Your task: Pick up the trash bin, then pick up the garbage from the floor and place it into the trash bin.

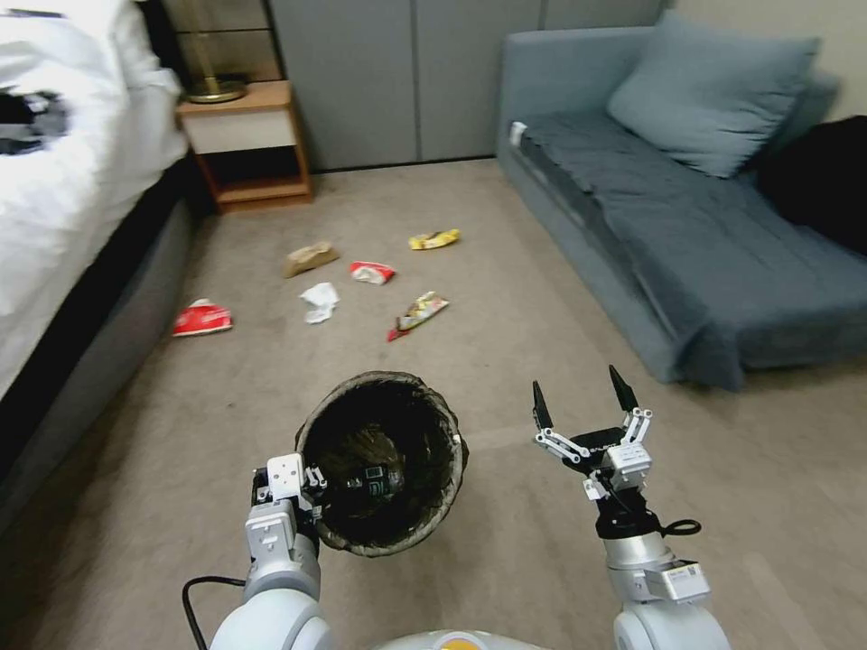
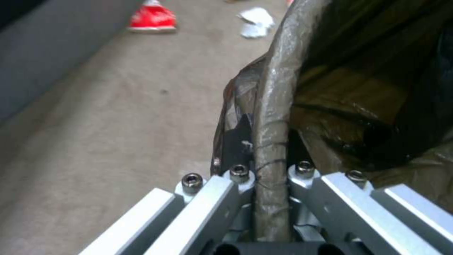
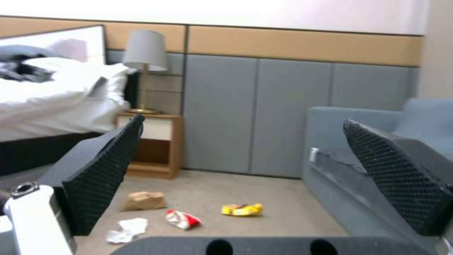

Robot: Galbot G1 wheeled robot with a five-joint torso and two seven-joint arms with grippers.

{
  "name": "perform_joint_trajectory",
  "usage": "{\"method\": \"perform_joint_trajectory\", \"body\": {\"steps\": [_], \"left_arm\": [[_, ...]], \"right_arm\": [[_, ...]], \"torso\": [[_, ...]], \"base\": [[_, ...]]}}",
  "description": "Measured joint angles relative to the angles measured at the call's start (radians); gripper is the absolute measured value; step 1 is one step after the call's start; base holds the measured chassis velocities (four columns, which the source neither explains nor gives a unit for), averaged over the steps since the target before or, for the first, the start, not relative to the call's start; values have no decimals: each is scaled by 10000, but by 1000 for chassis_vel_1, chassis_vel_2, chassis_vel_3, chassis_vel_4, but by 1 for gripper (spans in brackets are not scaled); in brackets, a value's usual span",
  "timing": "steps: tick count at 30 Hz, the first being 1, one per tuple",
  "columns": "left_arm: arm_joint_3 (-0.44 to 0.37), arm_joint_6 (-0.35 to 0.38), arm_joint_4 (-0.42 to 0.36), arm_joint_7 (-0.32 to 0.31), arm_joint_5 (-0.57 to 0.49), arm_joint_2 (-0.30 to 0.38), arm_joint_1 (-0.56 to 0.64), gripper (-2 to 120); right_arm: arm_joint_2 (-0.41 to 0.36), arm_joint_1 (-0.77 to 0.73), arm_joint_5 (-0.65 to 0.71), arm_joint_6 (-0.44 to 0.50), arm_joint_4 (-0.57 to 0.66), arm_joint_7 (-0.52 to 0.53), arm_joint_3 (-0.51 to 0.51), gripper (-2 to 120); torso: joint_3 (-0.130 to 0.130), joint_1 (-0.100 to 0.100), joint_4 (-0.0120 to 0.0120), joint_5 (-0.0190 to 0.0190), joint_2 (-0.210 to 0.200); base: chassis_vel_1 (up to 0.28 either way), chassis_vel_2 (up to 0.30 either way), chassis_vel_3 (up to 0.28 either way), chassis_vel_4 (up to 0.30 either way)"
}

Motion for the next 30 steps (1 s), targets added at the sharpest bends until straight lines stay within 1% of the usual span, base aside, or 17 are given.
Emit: {"method": "perform_joint_trajectory", "body": {"steps": [4, 7, 30], "left_arm": [[46, -148, 126, 17, 99, -21, 0, 0], [91, -178, 194, 43, 135, -34, -1, 0], [98, -178, 92, 60, 161, -34, 87, 0]], "right_arm": [[11, -52, 15, 78, -1, -30, 17, 100], [5, -64, 44, 101, 36, -92, 48, 100], [40, -79, 27, 188, 37, -281, 87, 100]], "torso": [[0, 0, 1, 0, 0], [0, 0, -4, -1, 0], [0, -1, -1, 0, 0]], "base": [[62, 77, 69, 68], [0, 0, 0, 0], [-3, 2, 2, -3]]}}
